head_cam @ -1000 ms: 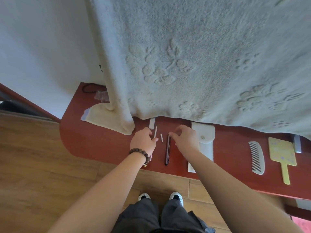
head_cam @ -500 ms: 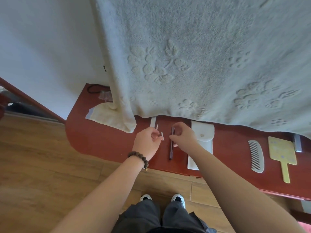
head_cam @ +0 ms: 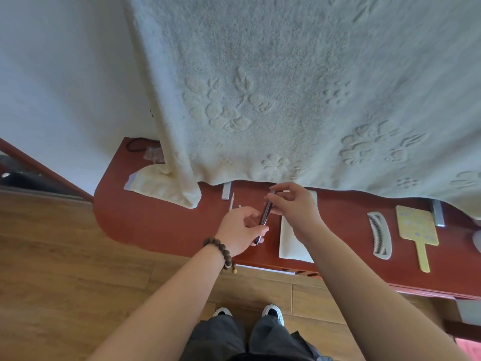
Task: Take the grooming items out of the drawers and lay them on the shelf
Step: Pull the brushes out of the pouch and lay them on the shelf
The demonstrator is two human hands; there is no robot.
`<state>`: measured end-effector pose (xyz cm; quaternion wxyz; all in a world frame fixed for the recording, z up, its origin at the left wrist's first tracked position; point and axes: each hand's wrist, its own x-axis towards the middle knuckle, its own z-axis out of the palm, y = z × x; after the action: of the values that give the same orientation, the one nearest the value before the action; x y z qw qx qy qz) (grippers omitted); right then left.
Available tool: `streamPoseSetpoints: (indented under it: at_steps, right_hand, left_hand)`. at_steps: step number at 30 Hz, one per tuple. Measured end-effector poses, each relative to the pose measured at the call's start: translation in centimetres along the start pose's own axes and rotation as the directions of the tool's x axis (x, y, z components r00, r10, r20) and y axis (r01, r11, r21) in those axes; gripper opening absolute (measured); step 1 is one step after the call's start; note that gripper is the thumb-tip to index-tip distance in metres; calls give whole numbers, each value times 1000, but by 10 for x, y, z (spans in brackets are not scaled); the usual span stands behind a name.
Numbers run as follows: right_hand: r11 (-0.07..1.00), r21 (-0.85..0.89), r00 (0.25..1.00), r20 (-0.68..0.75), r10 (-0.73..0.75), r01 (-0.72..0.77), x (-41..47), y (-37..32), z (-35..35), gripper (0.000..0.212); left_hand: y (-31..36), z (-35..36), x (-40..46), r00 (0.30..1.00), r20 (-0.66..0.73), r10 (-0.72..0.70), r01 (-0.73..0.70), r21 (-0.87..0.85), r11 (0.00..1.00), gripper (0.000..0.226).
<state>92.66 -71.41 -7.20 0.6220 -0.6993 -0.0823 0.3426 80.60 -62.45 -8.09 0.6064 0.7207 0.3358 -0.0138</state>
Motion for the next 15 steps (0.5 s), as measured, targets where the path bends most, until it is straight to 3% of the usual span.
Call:
streamPoseSetpoints:
  at_steps: [7,10,12,15]
  right_hand:
    - [994,90,992,-114,-46,56,-1,-6,-1,8]
    - [972,191,970,-226,-94,139,15,-23,-18,6]
    - [983,118,978,-174,-119,141,22,-29,-29,8]
    - [997,-74,997,-66,-42,38,22,-8,-25,10]
  left_hand:
    - [4,-3,1,999,10,33,-34,108,994,15]
    - [-19,-3,-12,999,31,-34,28,171,985,15]
    - [-34,-2,-18,995,-19,-98,99,87,991,25]
    - [-38,2,-10,982,-114,-147,147,-10,989,38]
